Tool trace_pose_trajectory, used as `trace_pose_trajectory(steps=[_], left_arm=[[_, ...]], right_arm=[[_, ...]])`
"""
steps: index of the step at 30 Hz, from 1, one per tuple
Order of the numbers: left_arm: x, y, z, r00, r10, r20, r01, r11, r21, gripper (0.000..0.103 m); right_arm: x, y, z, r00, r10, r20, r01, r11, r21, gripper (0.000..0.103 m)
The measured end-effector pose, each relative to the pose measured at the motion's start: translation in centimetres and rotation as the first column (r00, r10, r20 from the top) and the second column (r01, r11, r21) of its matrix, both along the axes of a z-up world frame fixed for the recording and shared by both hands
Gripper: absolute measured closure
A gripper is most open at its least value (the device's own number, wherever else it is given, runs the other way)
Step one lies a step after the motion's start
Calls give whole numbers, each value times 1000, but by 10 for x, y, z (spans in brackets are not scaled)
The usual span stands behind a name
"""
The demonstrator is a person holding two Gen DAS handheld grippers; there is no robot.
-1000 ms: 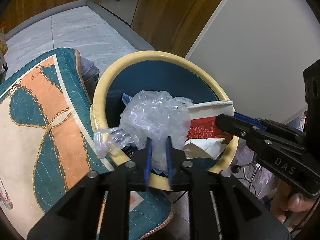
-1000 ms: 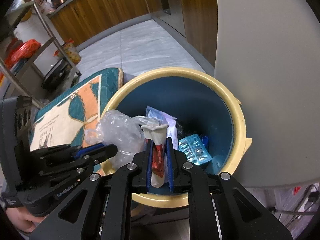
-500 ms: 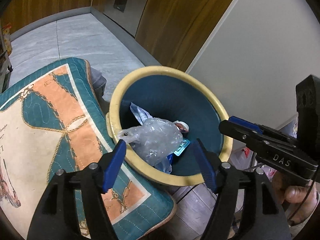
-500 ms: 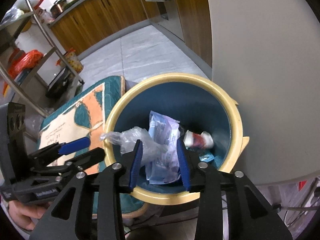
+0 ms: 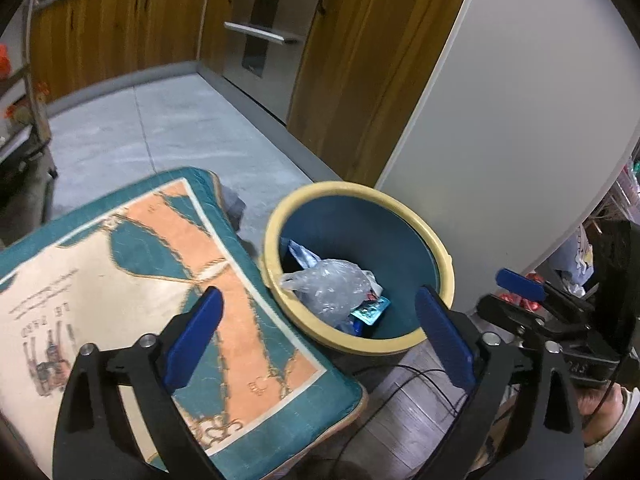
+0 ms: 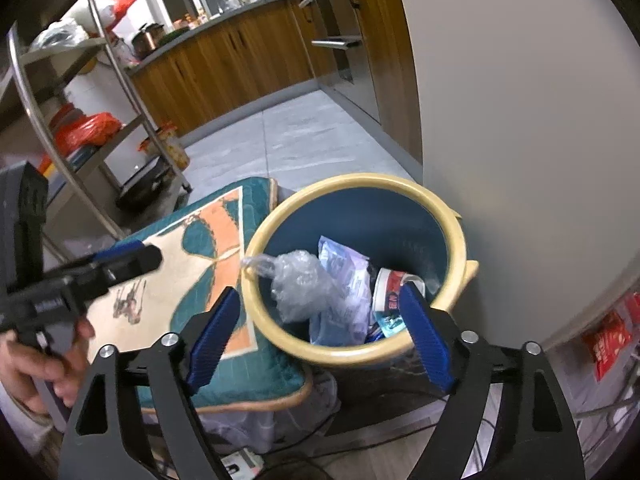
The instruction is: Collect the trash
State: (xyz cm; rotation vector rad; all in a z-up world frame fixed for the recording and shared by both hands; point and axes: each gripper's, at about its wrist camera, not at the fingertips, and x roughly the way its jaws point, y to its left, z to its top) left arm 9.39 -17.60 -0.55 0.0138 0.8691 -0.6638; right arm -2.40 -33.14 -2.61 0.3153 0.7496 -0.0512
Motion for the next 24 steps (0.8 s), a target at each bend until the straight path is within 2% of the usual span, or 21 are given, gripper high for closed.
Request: trace_pose_trajectory(steps=[4, 8, 12, 20, 24], left_arm=[[-17, 10, 6, 999, 32, 25, -32, 999, 9, 6], [-38, 19, 4, 998, 51, 27, -51, 999, 7, 6], [-58, 18, 3, 997, 49, 63, -49, 999, 13, 6], [-79, 14, 13, 990, 21, 138, -20, 1000, -10, 6], [-78, 14, 14, 990, 22, 136, -20, 1000, -11, 6]], right_arm=[[-22, 3, 2, 998, -8, 60, 10, 1000, -26, 11], [-39, 6, 7, 992, -29, 122, 32, 999, -24, 9], [-55, 10, 15, 980, -60, 189, 71, 996, -54, 7], [-73, 20, 18, 971, -67, 231, 87, 993, -74, 5], [-73, 21, 17, 971, -71, 227, 89, 994, -68, 5]])
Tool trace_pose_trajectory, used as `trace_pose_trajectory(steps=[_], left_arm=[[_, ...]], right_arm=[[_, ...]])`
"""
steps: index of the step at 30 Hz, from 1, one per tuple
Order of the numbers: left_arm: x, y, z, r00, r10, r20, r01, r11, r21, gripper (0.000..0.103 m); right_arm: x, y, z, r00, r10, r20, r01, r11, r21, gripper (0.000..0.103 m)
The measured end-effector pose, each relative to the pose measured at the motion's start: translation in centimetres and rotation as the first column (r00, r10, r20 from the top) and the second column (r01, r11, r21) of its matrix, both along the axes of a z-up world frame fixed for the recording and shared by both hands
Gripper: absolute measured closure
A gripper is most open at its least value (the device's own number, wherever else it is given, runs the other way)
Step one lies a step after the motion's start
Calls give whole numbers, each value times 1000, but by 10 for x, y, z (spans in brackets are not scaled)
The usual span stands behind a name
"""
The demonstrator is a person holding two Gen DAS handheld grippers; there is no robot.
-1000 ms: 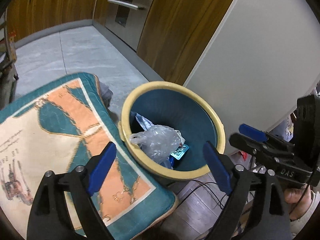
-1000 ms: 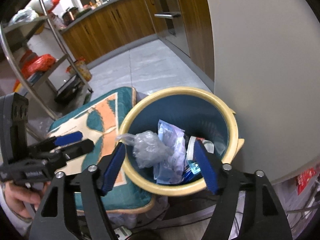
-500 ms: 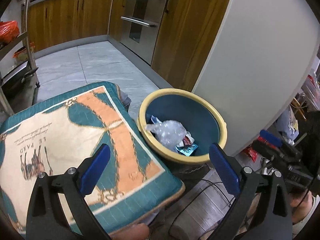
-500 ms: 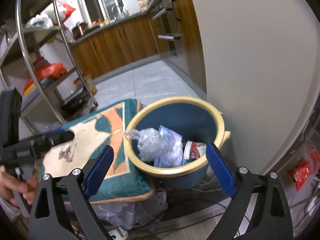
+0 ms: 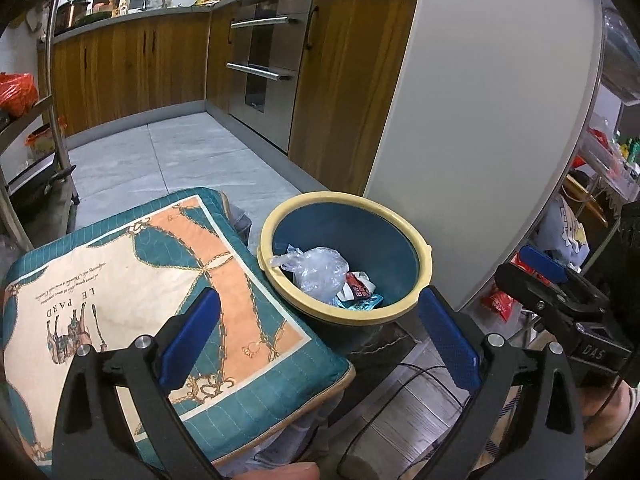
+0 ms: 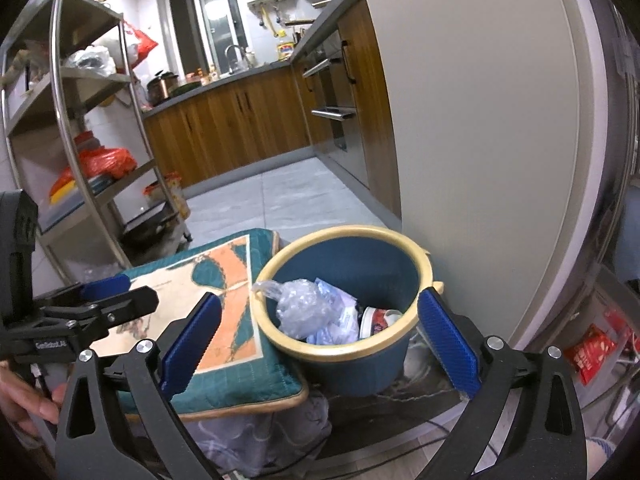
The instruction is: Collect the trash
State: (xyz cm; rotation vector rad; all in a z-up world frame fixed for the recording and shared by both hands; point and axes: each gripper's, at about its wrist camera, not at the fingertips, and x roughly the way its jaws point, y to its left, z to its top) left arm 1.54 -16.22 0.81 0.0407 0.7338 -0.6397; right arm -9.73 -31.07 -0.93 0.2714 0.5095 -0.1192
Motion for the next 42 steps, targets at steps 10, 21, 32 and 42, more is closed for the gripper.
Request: trace_pose_trajectory(steps=[10, 21, 32, 42], left_arm=[[-3, 0, 1, 1000, -4, 12, 4, 1000, 5, 6], [-5, -1, 4, 1000, -13, 15, 13, 1000, 6, 6], [-5, -1, 4, 1000, -14, 15, 14, 1000, 6, 6], [-5, -2, 4, 1000, -13, 16, 13, 1000, 8, 6]], right_arm=[[3, 2, 0, 1000, 6, -19, -6, 1000, 7, 5], [5, 1, -2, 1000, 0, -23, 0, 1000, 10, 5], [5, 1, -2, 1000, 1, -24, -1, 1000, 9, 5], [5, 1, -3, 1000, 1, -25, -1, 1000, 10, 5]])
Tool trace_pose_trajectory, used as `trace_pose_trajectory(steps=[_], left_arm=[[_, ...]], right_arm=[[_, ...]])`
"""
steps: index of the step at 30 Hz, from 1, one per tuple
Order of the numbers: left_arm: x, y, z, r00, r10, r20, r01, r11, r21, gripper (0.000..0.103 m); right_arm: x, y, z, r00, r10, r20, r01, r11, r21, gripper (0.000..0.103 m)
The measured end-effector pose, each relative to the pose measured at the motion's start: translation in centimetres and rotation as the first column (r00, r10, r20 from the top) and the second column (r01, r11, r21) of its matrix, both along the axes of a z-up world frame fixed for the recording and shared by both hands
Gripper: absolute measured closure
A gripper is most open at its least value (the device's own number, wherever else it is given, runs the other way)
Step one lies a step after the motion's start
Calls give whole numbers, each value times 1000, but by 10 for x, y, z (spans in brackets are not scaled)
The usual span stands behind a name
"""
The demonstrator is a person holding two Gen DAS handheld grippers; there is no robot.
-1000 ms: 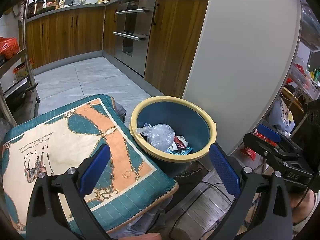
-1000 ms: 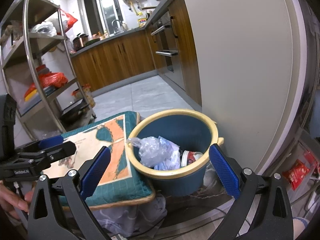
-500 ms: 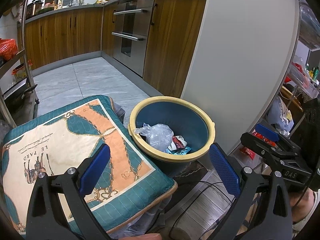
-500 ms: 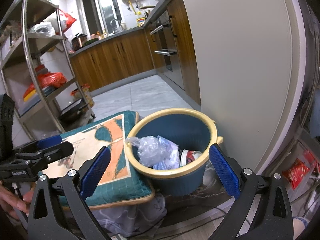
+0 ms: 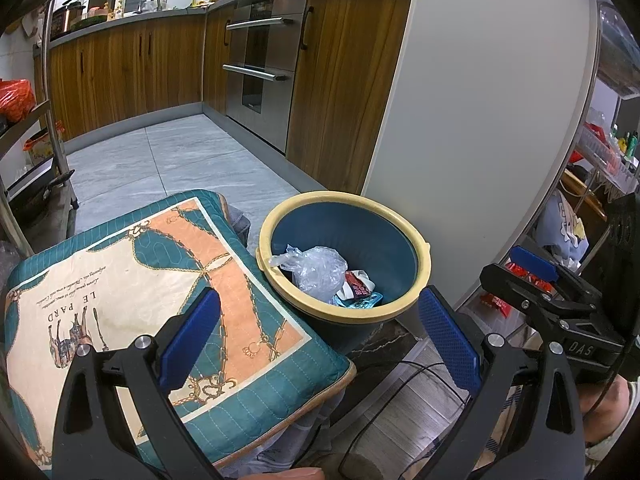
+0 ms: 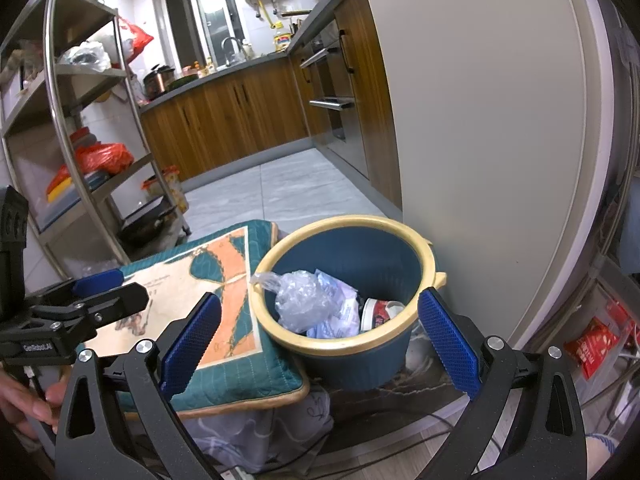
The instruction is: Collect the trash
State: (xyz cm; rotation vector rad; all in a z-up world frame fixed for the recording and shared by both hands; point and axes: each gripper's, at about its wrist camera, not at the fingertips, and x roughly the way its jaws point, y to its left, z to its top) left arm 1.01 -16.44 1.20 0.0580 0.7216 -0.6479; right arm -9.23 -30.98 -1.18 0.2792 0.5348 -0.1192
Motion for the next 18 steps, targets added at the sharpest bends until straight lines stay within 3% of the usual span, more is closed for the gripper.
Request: trace_pose_trajectory(steps=[18], left_arm=[[-5, 3, -2, 1000, -27, 6, 27, 1000, -10, 5]], right_arm=[[0, -1, -2, 1000, -2, -3, 2, 1000, 1, 5]])
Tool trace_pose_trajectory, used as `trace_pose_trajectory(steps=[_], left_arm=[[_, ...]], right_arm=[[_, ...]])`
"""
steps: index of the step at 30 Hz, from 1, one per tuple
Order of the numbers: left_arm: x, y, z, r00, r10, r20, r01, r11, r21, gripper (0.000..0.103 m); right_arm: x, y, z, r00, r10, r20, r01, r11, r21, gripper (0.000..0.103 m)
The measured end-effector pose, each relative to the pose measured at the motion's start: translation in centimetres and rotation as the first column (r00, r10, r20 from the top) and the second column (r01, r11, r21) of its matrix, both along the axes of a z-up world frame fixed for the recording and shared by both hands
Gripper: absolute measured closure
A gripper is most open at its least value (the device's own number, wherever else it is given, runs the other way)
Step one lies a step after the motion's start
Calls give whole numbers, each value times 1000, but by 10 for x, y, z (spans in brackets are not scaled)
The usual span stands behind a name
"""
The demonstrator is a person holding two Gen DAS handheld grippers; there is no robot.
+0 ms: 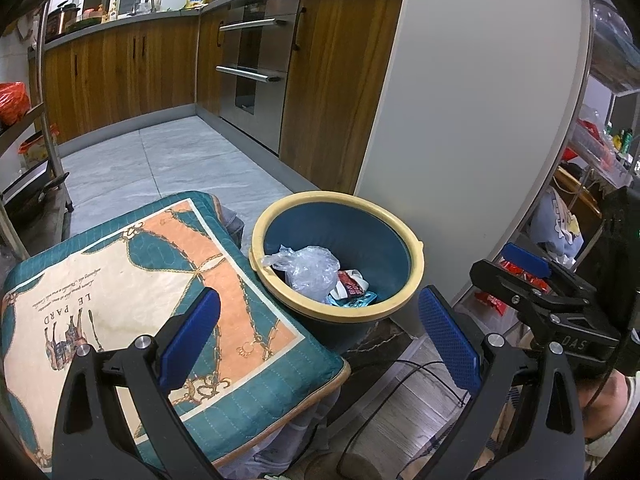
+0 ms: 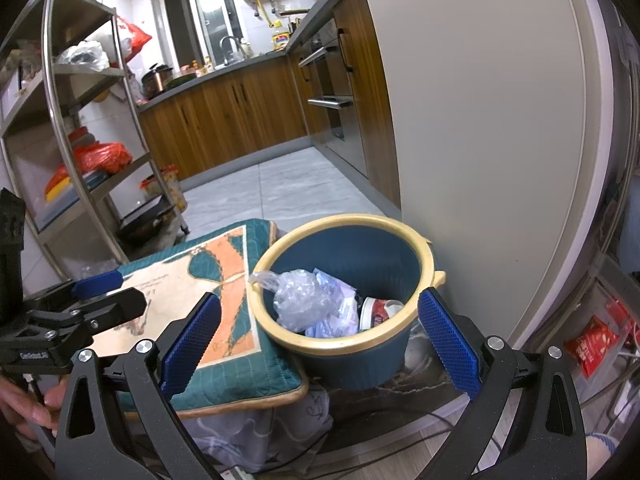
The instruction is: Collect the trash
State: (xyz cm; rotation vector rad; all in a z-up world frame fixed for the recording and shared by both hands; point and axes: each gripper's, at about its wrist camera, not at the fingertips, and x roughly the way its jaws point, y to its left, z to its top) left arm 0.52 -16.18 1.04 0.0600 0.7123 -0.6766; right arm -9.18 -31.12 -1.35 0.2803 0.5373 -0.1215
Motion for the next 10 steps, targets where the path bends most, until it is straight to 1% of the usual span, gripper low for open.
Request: trace_pose_trajectory(steps=[10], left_arm=[[2, -1, -2, 1000, -2, -7, 2, 1000, 18, 5]], right_arm=[[0, 0, 0, 1000, 0, -1, 0, 1000, -1, 5]])
